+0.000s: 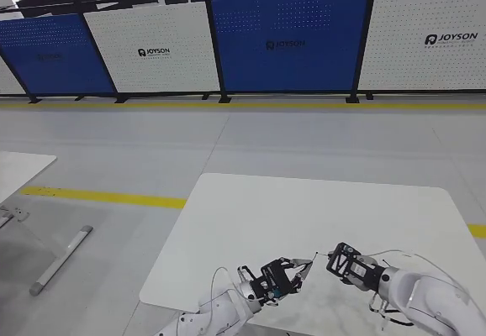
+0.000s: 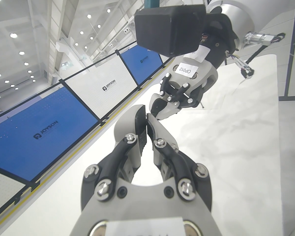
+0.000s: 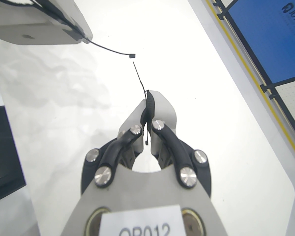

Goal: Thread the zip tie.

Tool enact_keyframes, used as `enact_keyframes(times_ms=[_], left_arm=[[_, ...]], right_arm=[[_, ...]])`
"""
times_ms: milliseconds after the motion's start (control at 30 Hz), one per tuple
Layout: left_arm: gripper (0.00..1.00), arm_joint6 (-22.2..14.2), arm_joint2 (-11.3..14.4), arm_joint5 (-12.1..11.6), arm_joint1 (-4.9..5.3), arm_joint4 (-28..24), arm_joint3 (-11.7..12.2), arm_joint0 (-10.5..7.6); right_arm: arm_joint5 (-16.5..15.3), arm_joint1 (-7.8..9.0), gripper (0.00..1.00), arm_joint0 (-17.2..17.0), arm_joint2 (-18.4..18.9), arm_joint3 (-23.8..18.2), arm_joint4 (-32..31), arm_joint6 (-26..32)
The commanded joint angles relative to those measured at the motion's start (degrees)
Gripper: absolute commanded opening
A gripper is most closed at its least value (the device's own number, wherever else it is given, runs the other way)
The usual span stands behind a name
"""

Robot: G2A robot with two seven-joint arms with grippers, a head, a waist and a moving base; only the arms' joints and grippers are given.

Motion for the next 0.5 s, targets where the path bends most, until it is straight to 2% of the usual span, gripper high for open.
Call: enact_keyframes(times_ms=[0,467], left_arm=[[0.0,0.0,0.0,0.0,0.0,0.0,0.0,0.0],[0.0,0.0,0.0,0.0,0.0,0.0,0.0,0.0]], right_arm=[[0.0,0.05,0.0,-0.13,0.19,-0.18,-0.08,-0.01],[0.0,-0.12,0.0,0.2,-0.02,-0.63,0.14,0.98]])
